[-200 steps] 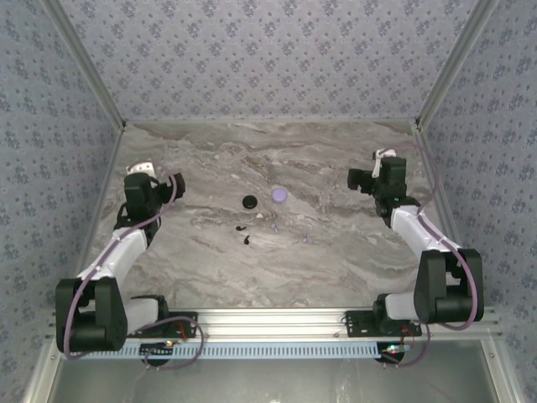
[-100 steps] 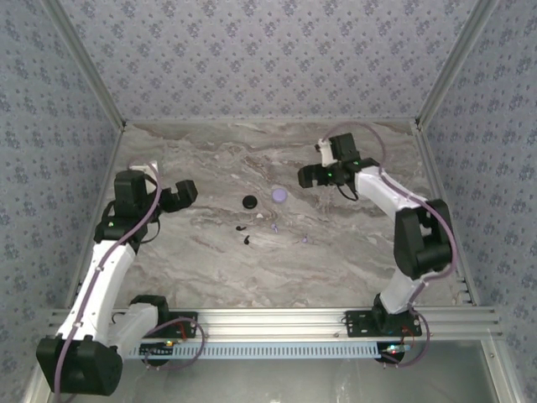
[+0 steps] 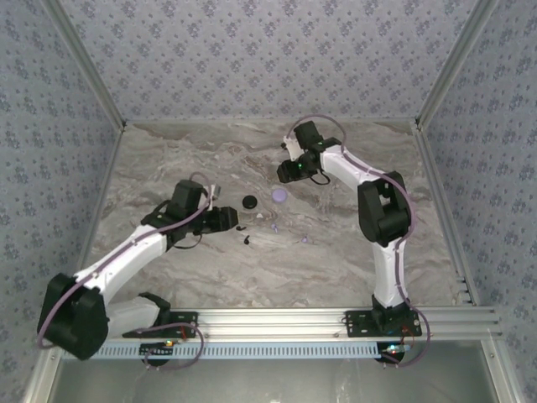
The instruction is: Insert wireless bluetooth earbuds into charging case
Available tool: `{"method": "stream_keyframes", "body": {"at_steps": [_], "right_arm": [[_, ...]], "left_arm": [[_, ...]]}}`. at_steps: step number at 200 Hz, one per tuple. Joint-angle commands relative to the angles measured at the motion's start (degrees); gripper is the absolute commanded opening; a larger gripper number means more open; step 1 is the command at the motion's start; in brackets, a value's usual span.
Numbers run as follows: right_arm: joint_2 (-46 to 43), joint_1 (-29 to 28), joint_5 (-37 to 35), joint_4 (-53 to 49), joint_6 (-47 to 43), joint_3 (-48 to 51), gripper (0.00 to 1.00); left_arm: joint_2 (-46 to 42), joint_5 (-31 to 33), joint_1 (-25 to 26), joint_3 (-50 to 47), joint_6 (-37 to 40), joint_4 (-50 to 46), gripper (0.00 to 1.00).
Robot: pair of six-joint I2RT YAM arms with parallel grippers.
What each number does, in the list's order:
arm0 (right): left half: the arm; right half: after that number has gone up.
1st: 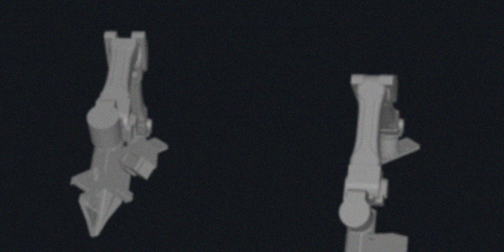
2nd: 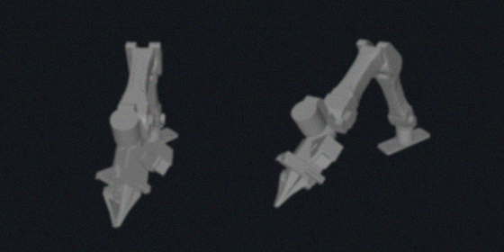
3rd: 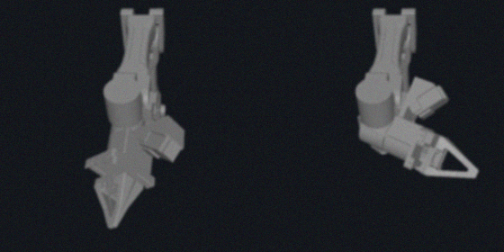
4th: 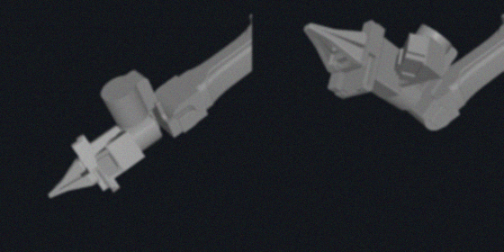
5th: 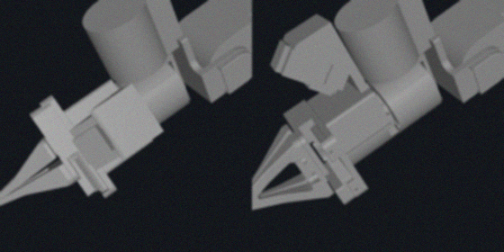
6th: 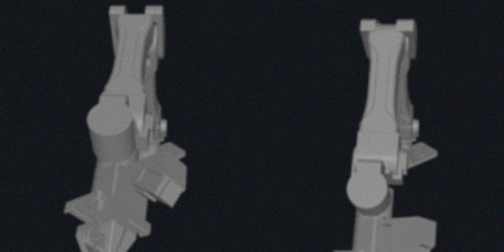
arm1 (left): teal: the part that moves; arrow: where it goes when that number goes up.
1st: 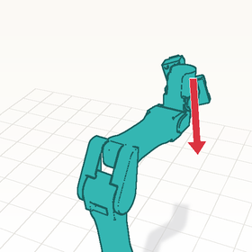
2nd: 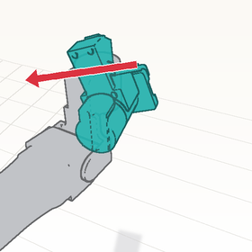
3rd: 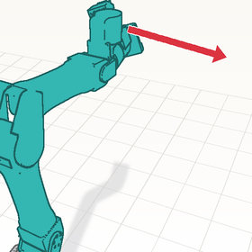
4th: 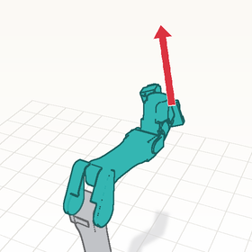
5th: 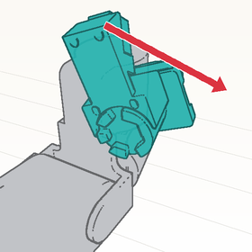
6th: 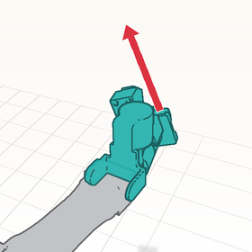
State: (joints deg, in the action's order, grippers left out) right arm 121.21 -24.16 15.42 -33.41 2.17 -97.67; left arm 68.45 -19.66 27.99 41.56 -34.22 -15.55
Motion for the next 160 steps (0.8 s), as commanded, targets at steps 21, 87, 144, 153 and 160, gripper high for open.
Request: {"method": "stream_keyframes", "body": {"at_steps": [21,87,144,153,160], "right_arm": [[5.51,-0.36,2.02,-6.83,0.42,-7.27,0.33],[11.47,-0.33,2.95,-10.97,1.21,-14.9,0.26],[14.75,0.06,4.16,-12.94,1.44,-18.04,0.2],[15.18,-0.01,4.09,-13.24,1.43,-18.49,0.2],[15.56,0.1,4.1,-13.43,1.43,-18.74,0.2]], "left_arm": [[10.82,1.3,4.86,6.78,-4.73,10.45,0.36],[31.3,0.24,6.63,21.04,-7.97,12.39,0.16],[40.37,0.61,8.14,25.99,-9.78,13.17,0.07],[41.82,0.0,8.18,26.73,-10.14,13.24,0.05],[42.82,-0.32,8.22,27.27,-10.45,13.27,0.05]]}}
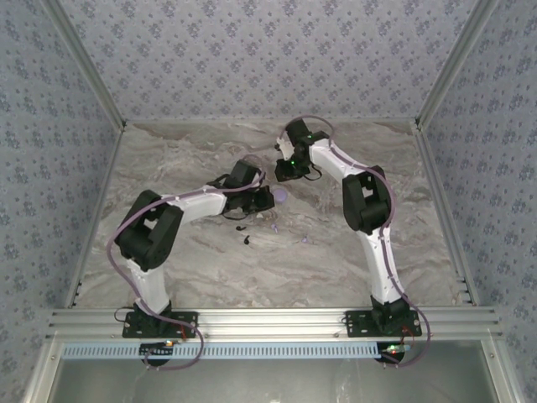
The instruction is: Insert wireless bluetooth earbuds into charging case
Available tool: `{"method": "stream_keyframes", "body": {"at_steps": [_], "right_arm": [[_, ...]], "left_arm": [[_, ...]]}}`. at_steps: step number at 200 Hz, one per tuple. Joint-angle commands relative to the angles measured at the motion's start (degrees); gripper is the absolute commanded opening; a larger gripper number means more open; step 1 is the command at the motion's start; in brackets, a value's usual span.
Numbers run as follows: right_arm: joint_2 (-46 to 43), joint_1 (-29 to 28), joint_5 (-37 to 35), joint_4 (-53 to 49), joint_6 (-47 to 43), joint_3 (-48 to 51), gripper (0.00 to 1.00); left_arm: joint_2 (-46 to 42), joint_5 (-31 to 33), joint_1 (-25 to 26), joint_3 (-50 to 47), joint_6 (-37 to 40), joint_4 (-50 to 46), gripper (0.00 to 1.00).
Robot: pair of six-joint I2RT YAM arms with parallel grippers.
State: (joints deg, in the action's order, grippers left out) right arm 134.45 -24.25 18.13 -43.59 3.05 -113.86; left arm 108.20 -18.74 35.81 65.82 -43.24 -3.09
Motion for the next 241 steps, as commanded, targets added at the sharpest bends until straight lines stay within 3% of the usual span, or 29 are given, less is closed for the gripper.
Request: {"method": "stream_keyframes", "body": {"at_steps": [1,93,156,241], "right_arm": [[2.35,0.22,1.38,-3.29,0.55,-2.57,0.2],[3.28,0.74,0.86,-5.1,-0.23,-1.43,0.21],[-0.87,1.05,0.26,-4.37,-1.22,4.26,0.22],[-6.6,1.14,-2.25,-3.03,-1.29,11.63,0.24]], "left_arm": [[3.15,-1.27,0.44,3.04,-1.5,0.81,0.04],[10.47,1.67,0.54,7.97,-1.71,-1.91,0.04],[11.48,8.63,0.49,9.95,-2.64,-7.08,0.04],[12.8,9.97,0.36,12.28,-2.56,-9.05,0.05]]}}
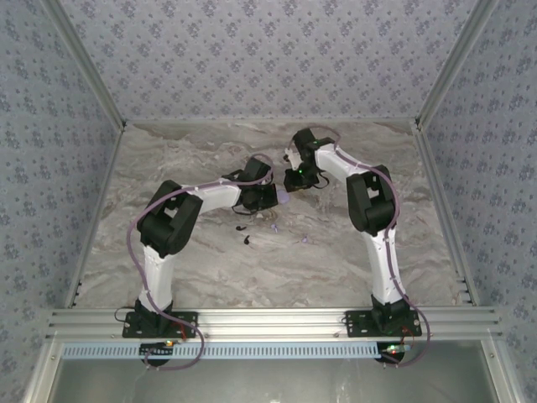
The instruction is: Insert wireless bluetooth earbuds into charging case
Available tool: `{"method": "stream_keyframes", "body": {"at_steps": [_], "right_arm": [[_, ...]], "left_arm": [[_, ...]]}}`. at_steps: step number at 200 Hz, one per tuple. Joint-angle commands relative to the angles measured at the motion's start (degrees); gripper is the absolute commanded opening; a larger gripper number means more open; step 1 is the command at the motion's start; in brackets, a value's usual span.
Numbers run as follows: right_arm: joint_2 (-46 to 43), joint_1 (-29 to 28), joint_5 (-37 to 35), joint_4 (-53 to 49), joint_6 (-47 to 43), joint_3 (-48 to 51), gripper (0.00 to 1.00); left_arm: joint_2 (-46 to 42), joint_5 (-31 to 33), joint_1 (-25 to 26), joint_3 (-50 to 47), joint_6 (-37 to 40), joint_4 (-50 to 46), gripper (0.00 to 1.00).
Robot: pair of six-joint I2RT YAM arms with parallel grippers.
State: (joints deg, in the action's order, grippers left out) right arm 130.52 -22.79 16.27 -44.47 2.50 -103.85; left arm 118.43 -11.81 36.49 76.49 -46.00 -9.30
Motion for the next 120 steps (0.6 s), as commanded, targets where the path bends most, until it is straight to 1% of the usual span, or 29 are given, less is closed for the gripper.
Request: {"method": "stream_keyframes", "body": {"at_steps": [1,43,77,120], "right_arm": [[-2.7,-0.33,-0.47,-2.14,-0.74,1.63,0.25],[-4.76,0.27,-1.28,-0.32,0.8,4.94,0.26],[-6.71,1.45,-2.37,1.48,4.28,7.19,0.29],[-10.61,2.72,0.05,3.82,8.55,11.43,0.31]], "left_arm": [[2.58,3.08,-0.3,1.63,0.16,-2.88,0.05],[2.6,4.02,-0.6,2.22,0.7,-4.41,0.06],[0.91,5.13,-0.85,1.47,1.67,-5.44,0.08],[-2.99,4.87,-1.65,1.48,5.71,-6.87,0.11]]}}
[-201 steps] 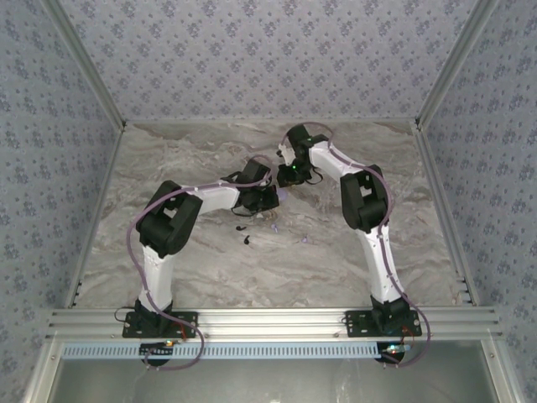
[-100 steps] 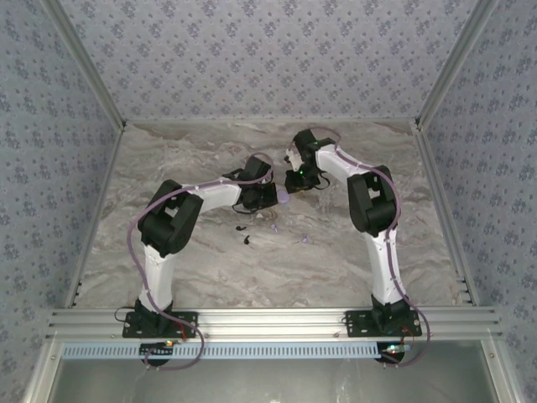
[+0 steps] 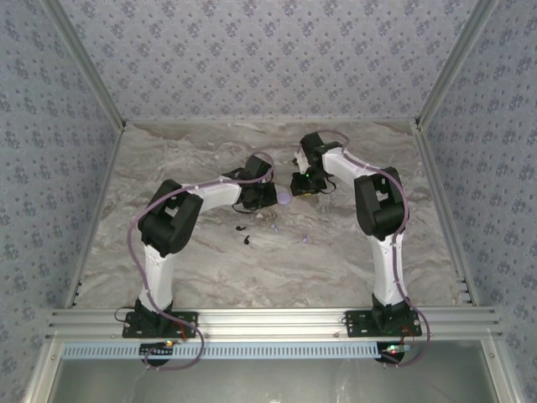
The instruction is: Insert wireless bluetooth earbuds into charging case
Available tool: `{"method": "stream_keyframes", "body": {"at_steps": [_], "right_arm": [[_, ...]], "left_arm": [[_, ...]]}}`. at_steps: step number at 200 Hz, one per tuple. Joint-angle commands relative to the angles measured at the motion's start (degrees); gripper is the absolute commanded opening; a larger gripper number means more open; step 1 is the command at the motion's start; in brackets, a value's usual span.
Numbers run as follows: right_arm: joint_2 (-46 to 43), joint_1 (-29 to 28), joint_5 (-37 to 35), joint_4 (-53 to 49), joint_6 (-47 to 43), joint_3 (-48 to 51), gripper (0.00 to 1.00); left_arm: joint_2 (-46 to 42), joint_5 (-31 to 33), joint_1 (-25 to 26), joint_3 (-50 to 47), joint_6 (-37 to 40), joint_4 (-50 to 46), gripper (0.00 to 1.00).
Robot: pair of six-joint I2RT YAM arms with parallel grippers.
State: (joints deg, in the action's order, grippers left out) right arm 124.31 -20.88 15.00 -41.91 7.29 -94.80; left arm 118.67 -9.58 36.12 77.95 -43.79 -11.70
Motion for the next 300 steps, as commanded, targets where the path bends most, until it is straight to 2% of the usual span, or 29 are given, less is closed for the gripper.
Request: {"method": "stream_keyframes", "body": {"at_steps": [1,27,51,75,104,210,300], "right_arm": [[-4.55,0.88,1.37,1.33,3.86,2.54,0.31],[-7.32,1.55,7.07,4.91,7.05,6.35,0.33],[-9.35,1.64,11.81,10.43,10.21,10.34,0.35],[-10.14,1.7,13.62,14.48,13.96,13.28,0.38],[-9.3,1.66,15.82,17.83,16.93,14.99,0.37],[-6.37,1.68,17.31,19.59,19.78,14.75,0.31],[-4.8,1.5,18.45,19.58,19.69,15.35,0.25]], "left_arm": [[-3.34,2.6,-1.34,0.01,3.61,-4.46,0.11],[-4.95,-0.51,-2.86,0.44,6.38,-4.1,0.16],[-4.79,-6.36,-4.78,0.71,7.01,-1.32,0.23],[-3.65,-10.79,-6.2,1.14,6.73,0.63,0.3],[-1.78,-13.97,-6.37,2.28,6.5,1.35,0.35],[3.32,-16.06,-5.4,5.97,6.37,-0.76,0.4],[5.73,-18.27,-4.23,6.54,5.44,0.32,0.4]]}}
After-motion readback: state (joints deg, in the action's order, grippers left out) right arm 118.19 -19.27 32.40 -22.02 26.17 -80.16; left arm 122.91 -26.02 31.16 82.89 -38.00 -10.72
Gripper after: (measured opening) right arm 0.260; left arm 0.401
